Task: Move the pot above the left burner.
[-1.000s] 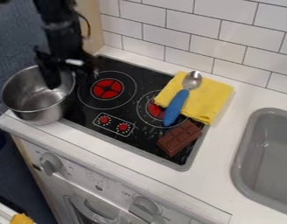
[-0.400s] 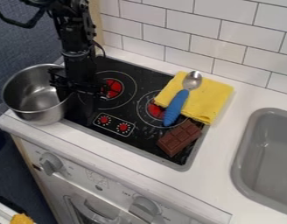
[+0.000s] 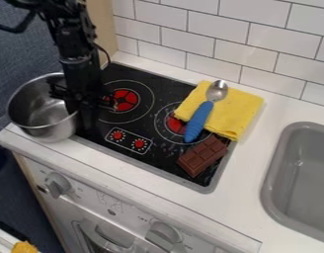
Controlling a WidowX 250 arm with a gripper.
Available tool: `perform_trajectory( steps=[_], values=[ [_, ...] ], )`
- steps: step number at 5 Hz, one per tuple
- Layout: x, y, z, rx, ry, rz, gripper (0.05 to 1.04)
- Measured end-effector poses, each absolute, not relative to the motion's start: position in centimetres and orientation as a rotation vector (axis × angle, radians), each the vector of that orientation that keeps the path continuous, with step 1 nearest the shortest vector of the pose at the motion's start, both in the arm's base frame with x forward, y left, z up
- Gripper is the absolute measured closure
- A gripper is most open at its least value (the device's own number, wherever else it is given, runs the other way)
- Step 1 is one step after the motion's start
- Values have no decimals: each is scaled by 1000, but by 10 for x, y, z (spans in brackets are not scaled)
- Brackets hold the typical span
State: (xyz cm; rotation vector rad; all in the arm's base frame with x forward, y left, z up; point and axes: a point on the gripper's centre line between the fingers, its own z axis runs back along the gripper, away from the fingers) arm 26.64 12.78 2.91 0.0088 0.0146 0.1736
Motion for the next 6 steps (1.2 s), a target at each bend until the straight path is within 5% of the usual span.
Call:
perform_trajectory(
  steps=[2,4,6],
  values=[
    [258,130,50,22,-14,147,1003],
    [328,99,91,-11,-113,113,1003],
    [387,105,56,19,-53,161,1003]
  ],
)
